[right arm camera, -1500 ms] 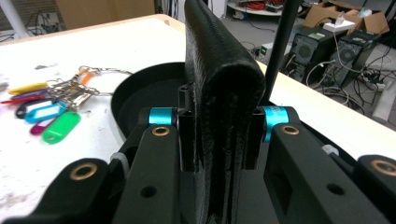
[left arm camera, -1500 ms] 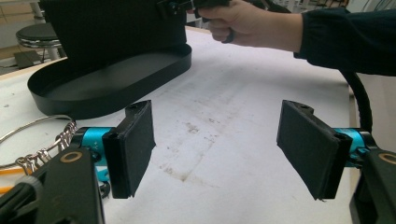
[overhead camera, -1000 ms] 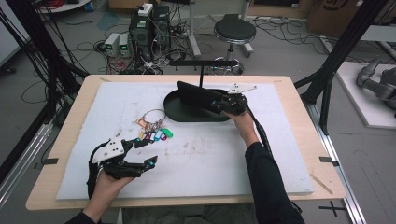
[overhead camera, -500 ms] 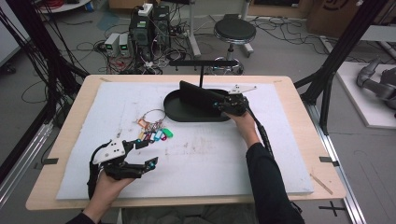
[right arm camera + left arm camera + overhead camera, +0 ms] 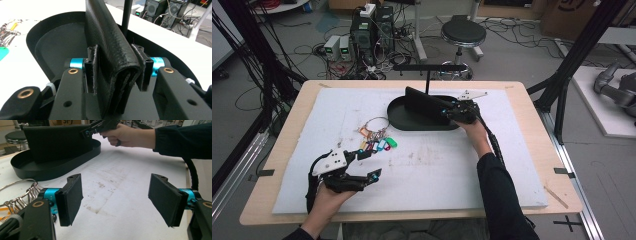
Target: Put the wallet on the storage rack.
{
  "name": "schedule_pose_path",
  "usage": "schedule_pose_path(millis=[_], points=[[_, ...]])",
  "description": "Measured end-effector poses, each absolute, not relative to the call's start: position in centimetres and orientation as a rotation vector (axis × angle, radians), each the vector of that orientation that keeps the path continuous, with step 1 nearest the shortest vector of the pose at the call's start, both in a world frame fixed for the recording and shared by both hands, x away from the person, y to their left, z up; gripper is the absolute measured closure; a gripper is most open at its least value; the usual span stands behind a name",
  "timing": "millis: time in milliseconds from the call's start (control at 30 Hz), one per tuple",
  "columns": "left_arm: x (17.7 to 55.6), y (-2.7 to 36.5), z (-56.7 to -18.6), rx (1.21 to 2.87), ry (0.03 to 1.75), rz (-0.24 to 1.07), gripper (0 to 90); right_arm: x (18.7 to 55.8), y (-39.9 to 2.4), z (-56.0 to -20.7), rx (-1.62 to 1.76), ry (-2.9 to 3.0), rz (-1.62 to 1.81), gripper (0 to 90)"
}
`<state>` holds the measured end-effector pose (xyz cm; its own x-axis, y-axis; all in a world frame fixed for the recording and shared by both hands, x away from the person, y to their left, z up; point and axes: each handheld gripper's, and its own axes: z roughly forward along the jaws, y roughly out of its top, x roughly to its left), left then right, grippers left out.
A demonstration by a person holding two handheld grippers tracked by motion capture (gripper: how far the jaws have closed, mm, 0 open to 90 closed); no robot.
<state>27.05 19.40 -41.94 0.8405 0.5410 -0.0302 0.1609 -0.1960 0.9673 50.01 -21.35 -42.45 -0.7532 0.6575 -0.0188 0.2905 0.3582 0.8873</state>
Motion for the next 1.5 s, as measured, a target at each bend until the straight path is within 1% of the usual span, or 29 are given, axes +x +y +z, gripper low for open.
schedule_pose_path(millis=[33, 433, 633, 933, 1100, 1300, 1500], points=[[27.1, 19.4, -41.9, 1.761, 0.540, 0.374, 27.6, 50.0, -21.4, -42.4, 0.826, 2.250, 1.354, 59.8], [27.0, 19.5, -41.8, 1.762, 0.533, 0.385, 27.6, 48.6, -21.6, -41.2, 0.814, 2.214, 1.336, 37.9], [27.1, 19.6, -41.8, 1.756, 0.546, 0.389, 27.6, 47.1, -22.3, -39.6, 0.770, 2.194, 1.397, 31.1], [27.7, 20.0, -41.2, 1.746, 0.561, 0.394, 27.3, 43.0, -24.1, -37.2, 0.686, 2.175, 1.480, 29.0], [28.1, 20.1, -41.1, 1.750, 0.587, 0.396, 27.2, 40.2, -26.0, -36.4, 0.682, 2.103, 1.533, 29.0], [28.4, 20.4, -40.9, 1.743, 0.598, 0.412, 27.2, 37.7, -28.8, -36.7, 0.703, 1.993, 1.560, 29.1], [28.9, 20.9, -40.8, 1.733, 0.617, 0.439, 27.2, 36.3, -30.8, -38.1, 0.758, 1.994, 1.556, 28.5]])
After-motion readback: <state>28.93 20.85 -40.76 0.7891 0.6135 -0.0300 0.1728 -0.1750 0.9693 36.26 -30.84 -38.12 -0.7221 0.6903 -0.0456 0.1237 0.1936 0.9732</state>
